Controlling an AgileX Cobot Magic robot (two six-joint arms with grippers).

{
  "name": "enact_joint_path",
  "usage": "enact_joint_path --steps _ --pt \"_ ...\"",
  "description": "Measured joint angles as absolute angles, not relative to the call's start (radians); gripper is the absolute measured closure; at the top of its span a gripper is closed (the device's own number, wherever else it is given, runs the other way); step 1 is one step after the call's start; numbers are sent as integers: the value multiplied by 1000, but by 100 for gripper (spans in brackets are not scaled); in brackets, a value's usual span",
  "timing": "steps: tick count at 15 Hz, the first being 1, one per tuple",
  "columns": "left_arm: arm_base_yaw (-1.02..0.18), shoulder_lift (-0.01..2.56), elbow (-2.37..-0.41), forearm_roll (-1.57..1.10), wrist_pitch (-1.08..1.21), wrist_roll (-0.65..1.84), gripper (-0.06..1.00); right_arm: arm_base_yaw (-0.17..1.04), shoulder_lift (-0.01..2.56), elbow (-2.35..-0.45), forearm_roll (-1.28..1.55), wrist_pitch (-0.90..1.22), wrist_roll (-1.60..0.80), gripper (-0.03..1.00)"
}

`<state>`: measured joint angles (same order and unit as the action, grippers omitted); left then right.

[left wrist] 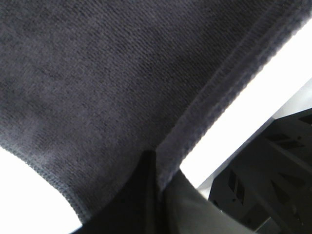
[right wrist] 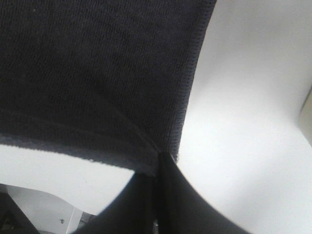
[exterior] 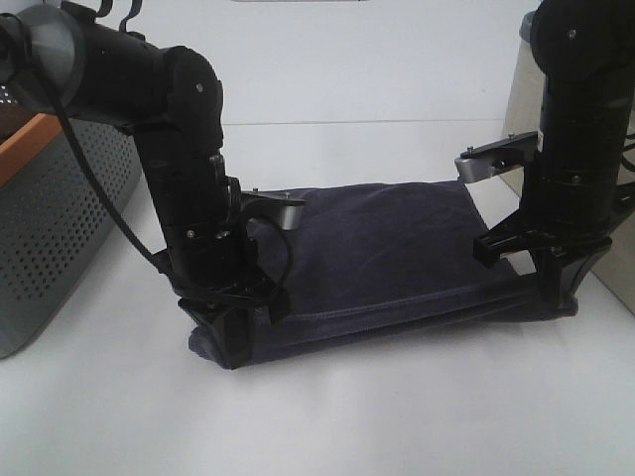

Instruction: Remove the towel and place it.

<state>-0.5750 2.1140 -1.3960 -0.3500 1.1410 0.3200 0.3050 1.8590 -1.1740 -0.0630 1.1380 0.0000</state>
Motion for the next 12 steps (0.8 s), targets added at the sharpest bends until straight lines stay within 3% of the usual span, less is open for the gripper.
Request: enact_joint_path --steps 4,5,6,8,10,12 --pt "-576 2114 -1385 -313 1155 323 94 305 1859 -1164 -20 1136 -18 97" --pt "-574 2114 -1379 -269 1187 321 92 299 1858 -1164 -46 1149 -20 90" --pt "-568 2114 -1373 -247 1205 319 86 292 1858 -1164 -67 1160 -19 79" --pt "-568 2114 -1372 -243 1208 318 60 289 1858 -1164 -75 1173 0 53" --pt "-568 2114 -1372 -246 1209 316 42 289 1858 -1164 -75 1196 23 39" --pt "-568 2113 -1372 -247 1209 315 27 289 1858 -1164 -72 1211 37 32"
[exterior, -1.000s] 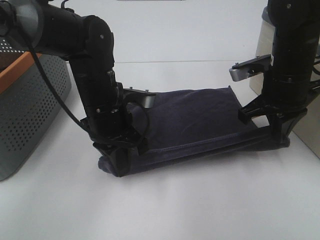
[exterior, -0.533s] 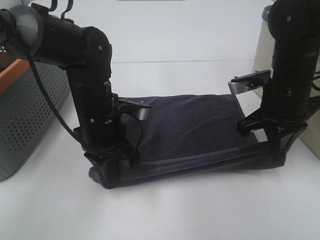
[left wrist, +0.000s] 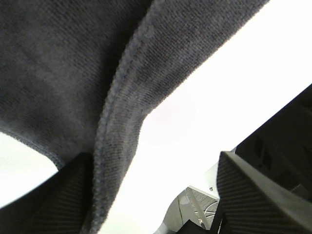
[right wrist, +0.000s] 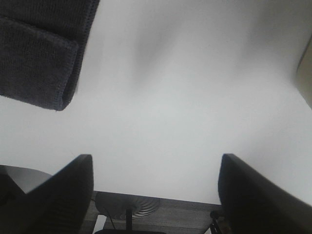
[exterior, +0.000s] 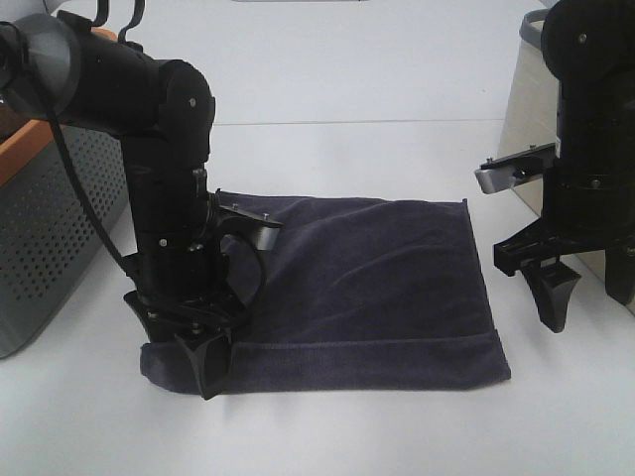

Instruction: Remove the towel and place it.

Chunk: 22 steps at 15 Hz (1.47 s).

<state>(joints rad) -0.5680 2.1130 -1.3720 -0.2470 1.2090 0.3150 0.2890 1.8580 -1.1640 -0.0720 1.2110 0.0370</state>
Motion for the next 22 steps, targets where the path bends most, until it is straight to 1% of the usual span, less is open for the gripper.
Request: enact_joint_path --steps 1,5,7,9,10,12,14,16,17,20,22 --pt "-568 2088 -1371 -238 1210 314 24 289 1848 -1164 -55 1211 38 31" --pt "-568 2006 -1382 -152 1211 210 24 289 1751 -1183 27 1213 38 31" --pt "-568 1978 -1397 -137 1211 169 24 289 1693 -1231 91 1213 38 30" --pt "-568 1913 -1431 -129 1212 146 24 289 1638 -1293 130 1213 38 22" --pt "-568 1890 -1452 -123 1212 145 24 289 1615 -1330 133 1213 39 20" --pt "-566 1848 -1496 -109 1211 142 24 289 1580 -1395 137 1215 49 19" --pt "-528 1795 -1573 -109 1212 118 24 289 1539 -1495 106 1217 97 18" --pt "-426 1745 -1618 -109 1211 87 24 260 1508 -1607 71 1218 136 18" --pt "-355 1722 -1619 -109 1211 77 24 216 1506 -1645 80 1218 143 18" --pt "-140 1650 -1619 -101 1212 75 24 48 1488 -1671 76 1218 137 19" --pt "8 1601 -1609 -93 1212 72 24 2 1459 -1660 -10 1217 123 19"
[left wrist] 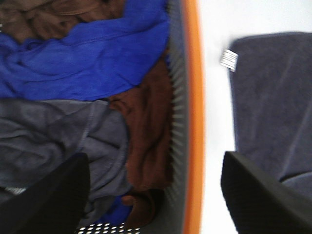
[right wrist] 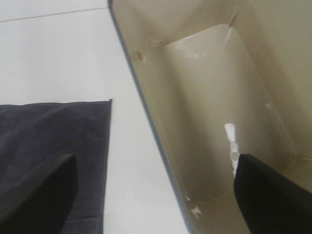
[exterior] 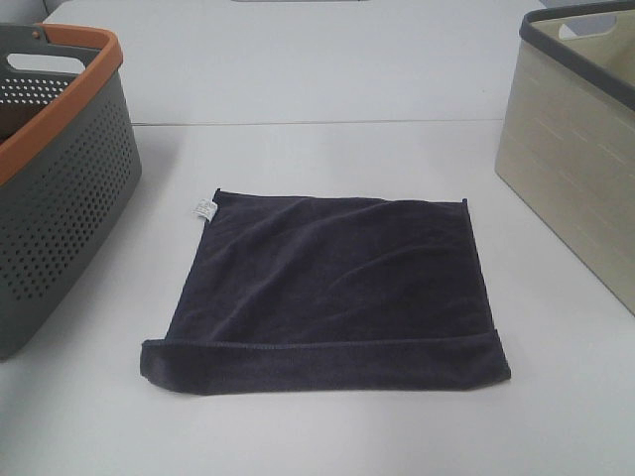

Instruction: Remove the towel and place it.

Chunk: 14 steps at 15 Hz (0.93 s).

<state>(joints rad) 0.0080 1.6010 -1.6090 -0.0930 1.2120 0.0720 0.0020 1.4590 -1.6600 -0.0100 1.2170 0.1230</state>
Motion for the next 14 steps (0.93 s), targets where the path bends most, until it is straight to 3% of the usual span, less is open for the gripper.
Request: enact_joint_path --steps 2,3,4,9,14 --pt "125 1524 -1544 -90 1212 71 24 2 1413 -1599 -38 1217 115 19" --pt "180 1440 -1465 -88 1212 75 24 2 1318 -1457 -38 1217 108 19" --pt "180 1440 -1465 -88 1212 75 24 2 1318 -1457 -38 1217 108 19" --pt "210 1018 -1106 -61 1174 124 24 2 823 -964 -45 1219 70 19" --pt "210 696 -839 -52 1118 184 22 2 399 -777 -66 1220 33 12"
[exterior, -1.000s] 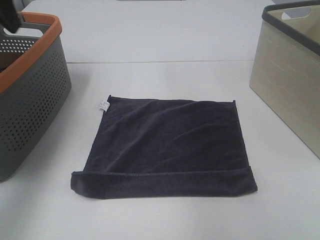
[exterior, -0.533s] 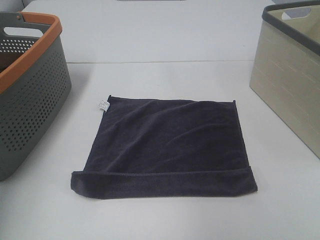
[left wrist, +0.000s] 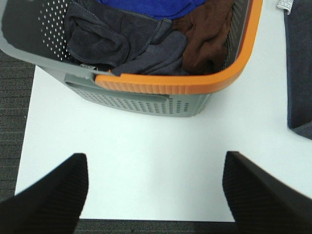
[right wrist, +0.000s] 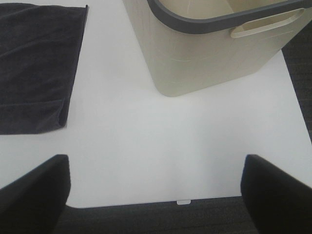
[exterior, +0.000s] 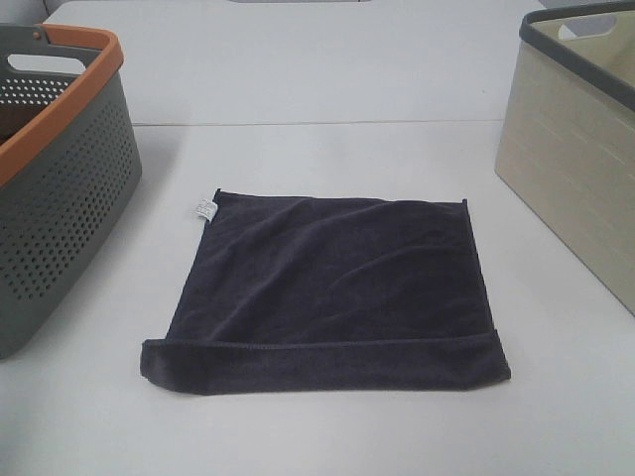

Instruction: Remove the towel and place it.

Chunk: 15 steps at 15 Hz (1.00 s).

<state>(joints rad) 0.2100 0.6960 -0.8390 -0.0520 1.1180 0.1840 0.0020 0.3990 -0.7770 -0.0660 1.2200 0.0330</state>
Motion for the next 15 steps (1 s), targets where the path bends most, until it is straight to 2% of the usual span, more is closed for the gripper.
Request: enact_joint_path --steps 4,7,9,15 --pt "207 450 -652 -52 1035 232 18 2 275 -739 -110 1221 18 10" --pt "106 388 -590 -53 1017 264 17 2 185 -734 -110 1221 6 10" --pt "57 340 -574 -53 1014 267 17 2 99 -734 -110 1221 -13 10" --pt "54 23 -573 -90 1014 187 17 2 -5 -602 -14 1221 -65 10"
